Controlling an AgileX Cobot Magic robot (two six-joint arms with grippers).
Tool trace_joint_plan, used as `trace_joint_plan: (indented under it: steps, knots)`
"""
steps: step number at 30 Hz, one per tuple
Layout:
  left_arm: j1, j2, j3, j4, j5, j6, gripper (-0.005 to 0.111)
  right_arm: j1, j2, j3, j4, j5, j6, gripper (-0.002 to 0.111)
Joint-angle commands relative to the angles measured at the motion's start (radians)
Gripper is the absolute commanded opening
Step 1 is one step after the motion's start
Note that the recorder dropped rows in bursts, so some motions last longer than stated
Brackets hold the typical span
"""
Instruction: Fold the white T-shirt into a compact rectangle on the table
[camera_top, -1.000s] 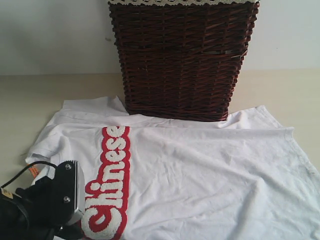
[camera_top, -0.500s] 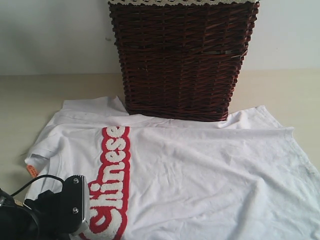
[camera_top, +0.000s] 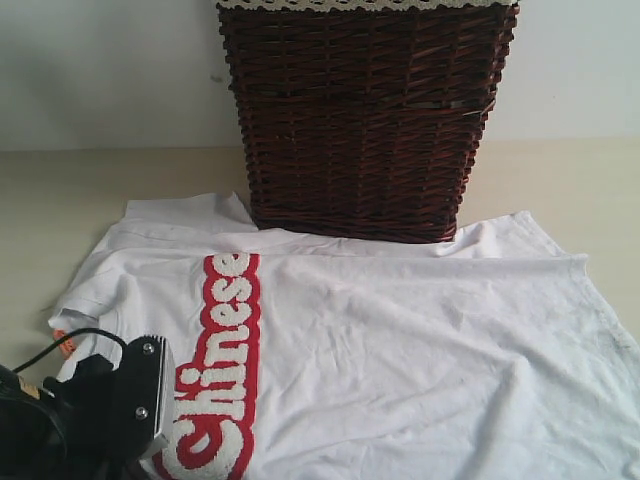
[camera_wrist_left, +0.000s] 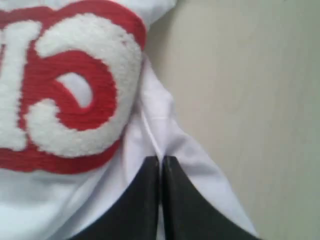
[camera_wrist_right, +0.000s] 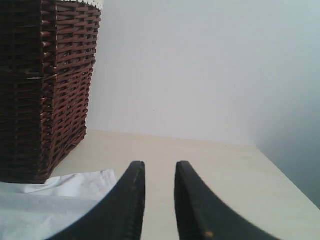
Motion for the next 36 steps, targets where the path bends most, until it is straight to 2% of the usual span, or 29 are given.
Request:
trace_joint_plan:
  steps: [1,7,9,14,19,21,23,29,32,36]
  knots:
    - [0.042,-0.008,-0.046,0.082,-0.028,0.002,0.0,0.003,0.0,0.004,0.003,-0.007,-0.005,0.023]
    - [0.105,0.048,-0.061,0.139,-0.027,0.113,0.0,0.003,0.0,0.004,0.003,-0.007,-0.005,0.023]
    - [0.121,0.093,-0.061,0.139,-0.069,0.141,0.0,0.003,0.0,0.004,0.003,-0.007,-0.005,0.023]
    - [0.131,0.162,-0.068,0.137,-0.229,0.123,0.0,0.003,0.0,0.004,0.003,-0.007,-0.005,0.023]
    - [0.131,0.135,-0.119,0.137,-0.204,0.048,0.0,0.003,0.0,0.004,0.003,-0.007,-0.005,0.023]
    - [0.131,0.113,-0.153,0.137,-0.129,0.028,0.0,0.003,0.0,0.004,0.003,-0.007,-0.005,0.023]
    - [0.131,0.085,-0.189,0.137,0.005,0.018,0.0,0.003,0.0,0.004,0.003,-0.007,-0.005,0.023]
    - [0.131,0.058,-0.28,0.137,0.582,0.029,0.0,0.003,0.0,0.004,0.003,-0.007,-0.005,0.023]
    - [0.131,0.058,-0.282,0.135,0.71,0.083,0.0,0.003,0.0,0.004,0.003,-0.007,-0.005,0.023]
    - [0.132,0.058,-0.282,0.13,0.686,0.104,0.0,0.003,0.0,0.004,0.003,-0.007,-0.005,0.023]
